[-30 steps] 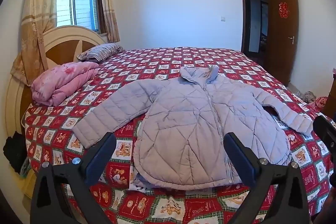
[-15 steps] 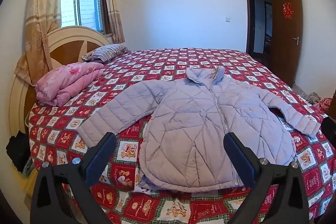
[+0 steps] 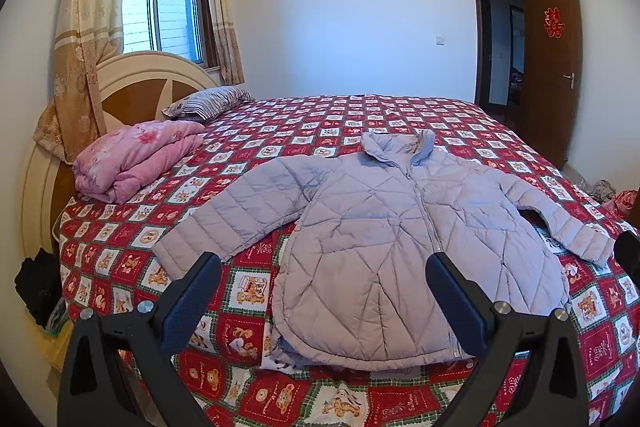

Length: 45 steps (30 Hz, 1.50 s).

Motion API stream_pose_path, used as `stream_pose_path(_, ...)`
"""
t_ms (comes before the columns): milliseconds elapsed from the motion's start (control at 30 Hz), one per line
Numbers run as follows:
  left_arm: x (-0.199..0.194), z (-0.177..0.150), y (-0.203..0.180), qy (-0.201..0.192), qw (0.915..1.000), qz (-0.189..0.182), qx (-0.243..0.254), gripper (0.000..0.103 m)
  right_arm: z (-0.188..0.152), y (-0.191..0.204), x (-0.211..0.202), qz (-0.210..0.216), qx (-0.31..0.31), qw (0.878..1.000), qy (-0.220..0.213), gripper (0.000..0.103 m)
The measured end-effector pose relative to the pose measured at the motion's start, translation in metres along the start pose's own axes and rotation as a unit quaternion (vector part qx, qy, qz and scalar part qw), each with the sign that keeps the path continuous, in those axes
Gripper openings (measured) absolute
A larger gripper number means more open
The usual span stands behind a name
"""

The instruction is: Fold large clothes

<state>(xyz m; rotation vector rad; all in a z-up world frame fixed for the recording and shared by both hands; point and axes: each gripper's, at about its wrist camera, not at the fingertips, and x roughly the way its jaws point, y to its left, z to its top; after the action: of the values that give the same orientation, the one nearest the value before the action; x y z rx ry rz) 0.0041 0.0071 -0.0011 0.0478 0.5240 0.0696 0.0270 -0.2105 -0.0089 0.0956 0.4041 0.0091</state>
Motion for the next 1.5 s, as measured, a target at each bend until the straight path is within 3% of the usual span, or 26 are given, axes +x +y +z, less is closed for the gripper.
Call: stream_pose_path(1500, 0.0015, 0.0023, -0.0024, 0.001, 1.0000, 0.000, 0.003, 0.102, -0.0037, 0.0025, 0.0018, 0.003, 0.003, 1.000, 0.006, 0.103)
